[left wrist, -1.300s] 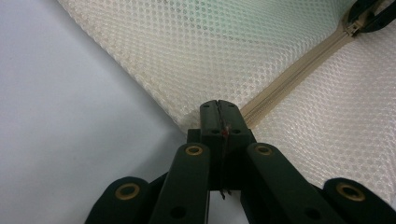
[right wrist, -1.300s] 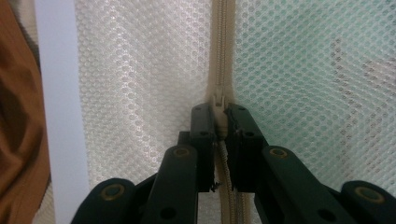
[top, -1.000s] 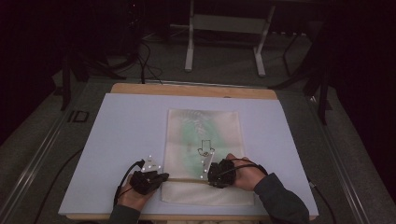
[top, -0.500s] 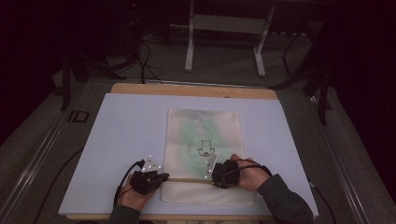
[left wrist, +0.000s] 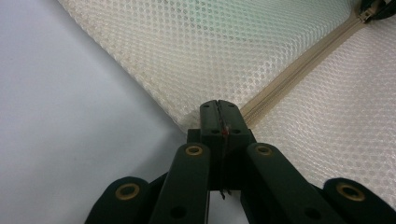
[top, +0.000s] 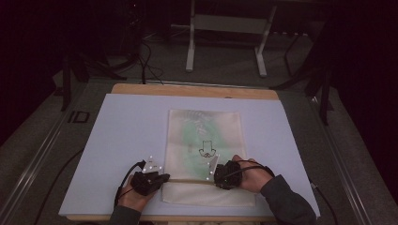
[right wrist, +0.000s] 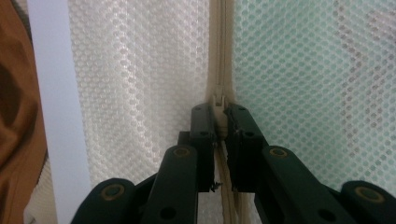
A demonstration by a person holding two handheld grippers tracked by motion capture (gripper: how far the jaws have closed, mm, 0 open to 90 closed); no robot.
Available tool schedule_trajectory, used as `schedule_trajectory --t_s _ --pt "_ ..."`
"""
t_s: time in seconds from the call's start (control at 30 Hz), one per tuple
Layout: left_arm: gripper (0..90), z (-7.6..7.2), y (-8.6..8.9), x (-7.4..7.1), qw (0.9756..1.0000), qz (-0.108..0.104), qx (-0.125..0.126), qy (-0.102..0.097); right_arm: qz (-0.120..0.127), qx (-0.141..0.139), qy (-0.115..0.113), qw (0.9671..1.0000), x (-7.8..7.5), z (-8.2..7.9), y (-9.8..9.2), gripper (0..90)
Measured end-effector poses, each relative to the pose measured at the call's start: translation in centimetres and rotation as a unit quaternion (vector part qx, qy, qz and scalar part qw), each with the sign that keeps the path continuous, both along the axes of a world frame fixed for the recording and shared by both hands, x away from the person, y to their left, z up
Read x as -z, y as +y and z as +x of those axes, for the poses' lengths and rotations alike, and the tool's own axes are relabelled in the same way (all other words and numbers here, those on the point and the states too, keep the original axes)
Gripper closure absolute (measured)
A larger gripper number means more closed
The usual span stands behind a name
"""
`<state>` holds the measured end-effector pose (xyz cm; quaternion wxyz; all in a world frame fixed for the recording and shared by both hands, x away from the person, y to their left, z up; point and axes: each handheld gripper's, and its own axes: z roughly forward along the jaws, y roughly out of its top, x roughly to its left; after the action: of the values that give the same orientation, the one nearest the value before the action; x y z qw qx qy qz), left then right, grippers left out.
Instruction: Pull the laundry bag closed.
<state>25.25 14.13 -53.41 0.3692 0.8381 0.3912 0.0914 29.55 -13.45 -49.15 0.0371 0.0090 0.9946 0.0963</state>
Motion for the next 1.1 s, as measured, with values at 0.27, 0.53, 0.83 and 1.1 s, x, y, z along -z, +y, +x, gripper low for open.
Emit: schedule_trajectory --t_s 0.27,0.53,0.83,1.1 --pt "89.5 0.0 0.0 0.0 1.0 0.001 0.0 0.0 0.0 0.006 0.005 1.0 -0.1 0.0 -0.5 82.3" --pt "89.5 0.0 0.0 0.0 1.0 0.0 0.0 0.0 0.002 0.006 0.005 1.0 -0.2 0.1 -0.9 82.3" --pt "89.5 0.0 0.0 0.0 1.0 0.001 -0.001 0.0 -0.001 0.007 0.004 1.0 -0.3 0.1 -1.0 82.4" --pt "89.5 0.0 0.0 0.0 1.0 0.001 0.0 0.0 -0.002 0.008 0.004 1.0 -0.4 0.1 -1.5 82.4"
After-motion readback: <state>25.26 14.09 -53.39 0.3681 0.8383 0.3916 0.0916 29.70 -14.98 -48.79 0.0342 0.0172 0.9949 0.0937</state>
